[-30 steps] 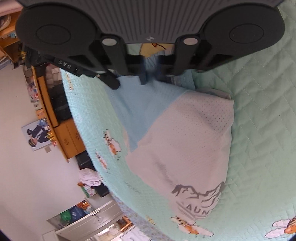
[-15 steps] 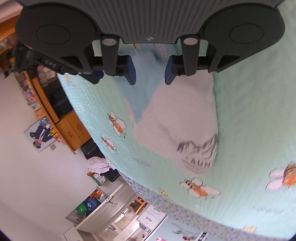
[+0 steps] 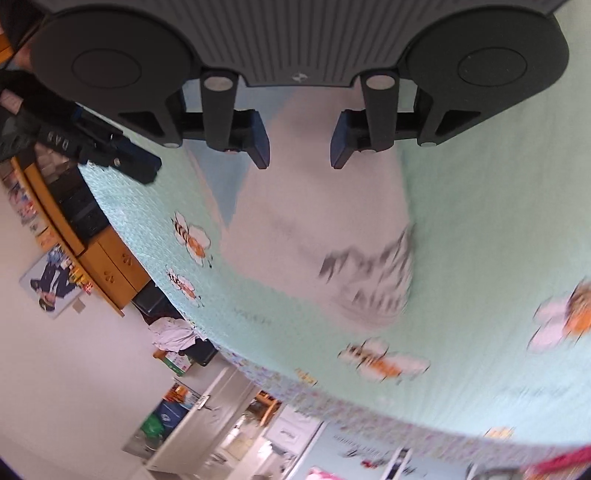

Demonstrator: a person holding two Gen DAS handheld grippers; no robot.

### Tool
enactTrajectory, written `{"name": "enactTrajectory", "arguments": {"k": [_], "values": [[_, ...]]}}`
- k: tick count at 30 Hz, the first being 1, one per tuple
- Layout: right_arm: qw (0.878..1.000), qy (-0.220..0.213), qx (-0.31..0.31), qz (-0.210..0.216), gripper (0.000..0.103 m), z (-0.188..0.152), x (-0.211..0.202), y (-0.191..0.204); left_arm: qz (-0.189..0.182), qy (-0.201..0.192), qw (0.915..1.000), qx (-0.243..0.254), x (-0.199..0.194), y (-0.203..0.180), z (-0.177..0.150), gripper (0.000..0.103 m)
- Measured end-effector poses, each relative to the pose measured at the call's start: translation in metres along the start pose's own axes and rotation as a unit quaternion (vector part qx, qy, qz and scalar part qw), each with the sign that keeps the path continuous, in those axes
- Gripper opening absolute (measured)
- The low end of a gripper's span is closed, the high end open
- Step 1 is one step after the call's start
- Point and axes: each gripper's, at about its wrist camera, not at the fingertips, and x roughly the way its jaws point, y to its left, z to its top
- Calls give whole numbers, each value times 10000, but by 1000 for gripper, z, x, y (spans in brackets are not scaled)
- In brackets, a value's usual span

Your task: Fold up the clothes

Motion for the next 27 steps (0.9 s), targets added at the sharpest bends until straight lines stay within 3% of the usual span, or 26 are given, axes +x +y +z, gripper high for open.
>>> {"name": "enactTrajectory", "arguments": {"k": [3,5,7,8,11,13,16,18,19,20,23,25,27], "values": [[9998,3,-194,84,34,20,38,10,181,35,9998,-39,26,8,20,38],[9993,324,-181,-36,35,31,67,4,429,126,9987,-257,35,23,26,34],[9960,768,-60,-448,27,39,87,-9,424,145,9979,-472,27,31,30,32],[9929,989,1,-653,13,43,98,-16,330,6,9988,-370,18,28,33,32],[9976,660,-214,3,18,59,89,-3,128,-386,9991,116,7,16,52,41],[9968,631,-281,406,21,71,100,12,289,-393,9981,372,24,15,67,44],[9890,1102,-79,988,21,81,145,39,563,1,9984,-30,56,32,66,41],[9782,1538,122,1390,24,85,180,58,502,-127,9987,30,57,34,46,42],[9716,1843,142,1479,26,83,202,66,463,-273,9985,123,54,34,36,43],[9678,2149,32,1313,27,78,228,72,425,-407,9981,202,51,34,27,43],[9629,2541,123,903,3,73,281,65,322,-583,9974,280,45,38,18,43],[9649,2413,329,979,5,79,276,65,253,-664,9967,384,43,39,18,43],[9686,2112,280,1283,15,82,251,75,77,-692,9970,340,40,44,14,45]]}}
